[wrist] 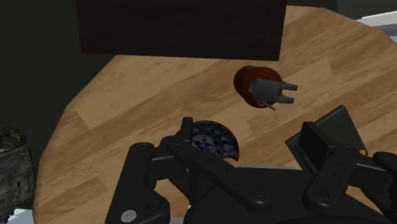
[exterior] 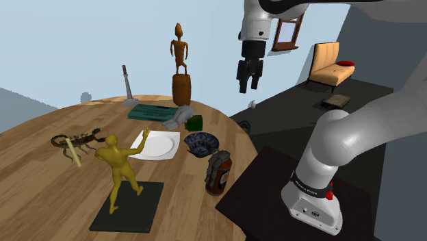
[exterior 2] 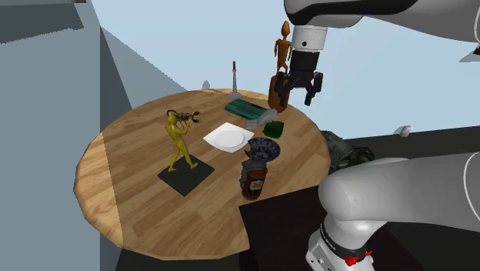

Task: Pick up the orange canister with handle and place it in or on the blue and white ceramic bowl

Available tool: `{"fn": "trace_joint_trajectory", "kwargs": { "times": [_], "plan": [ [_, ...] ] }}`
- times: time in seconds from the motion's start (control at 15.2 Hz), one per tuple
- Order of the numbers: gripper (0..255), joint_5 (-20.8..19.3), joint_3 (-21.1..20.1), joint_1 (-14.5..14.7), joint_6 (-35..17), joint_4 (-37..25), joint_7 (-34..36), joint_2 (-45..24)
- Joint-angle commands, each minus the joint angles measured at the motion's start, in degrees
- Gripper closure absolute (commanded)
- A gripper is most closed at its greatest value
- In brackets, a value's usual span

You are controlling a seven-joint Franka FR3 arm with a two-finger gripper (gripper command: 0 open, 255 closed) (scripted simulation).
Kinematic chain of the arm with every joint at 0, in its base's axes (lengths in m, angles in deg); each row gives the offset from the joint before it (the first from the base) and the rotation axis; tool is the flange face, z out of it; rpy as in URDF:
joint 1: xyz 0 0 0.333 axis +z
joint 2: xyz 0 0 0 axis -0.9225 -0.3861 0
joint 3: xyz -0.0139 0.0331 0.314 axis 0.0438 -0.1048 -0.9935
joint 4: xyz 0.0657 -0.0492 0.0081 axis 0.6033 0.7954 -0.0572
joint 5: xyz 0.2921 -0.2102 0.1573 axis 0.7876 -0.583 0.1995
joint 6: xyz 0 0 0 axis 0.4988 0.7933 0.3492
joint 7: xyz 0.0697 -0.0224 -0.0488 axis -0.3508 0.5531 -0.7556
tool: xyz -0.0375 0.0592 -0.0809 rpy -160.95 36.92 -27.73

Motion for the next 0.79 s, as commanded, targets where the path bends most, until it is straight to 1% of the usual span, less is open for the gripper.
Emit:
{"fn": "trace_joint_trajectory", "kwargs": {
  "times": [0.0, 0.73],
  "plan": [
    [0, 0.0, 0.0, 0.0, 0.0, 0.0, 0.0, 0.0],
    [0, -3.7, -7.7, 10.4, -15.9, 3.3, -16.2, -15.8]
  ]
}}
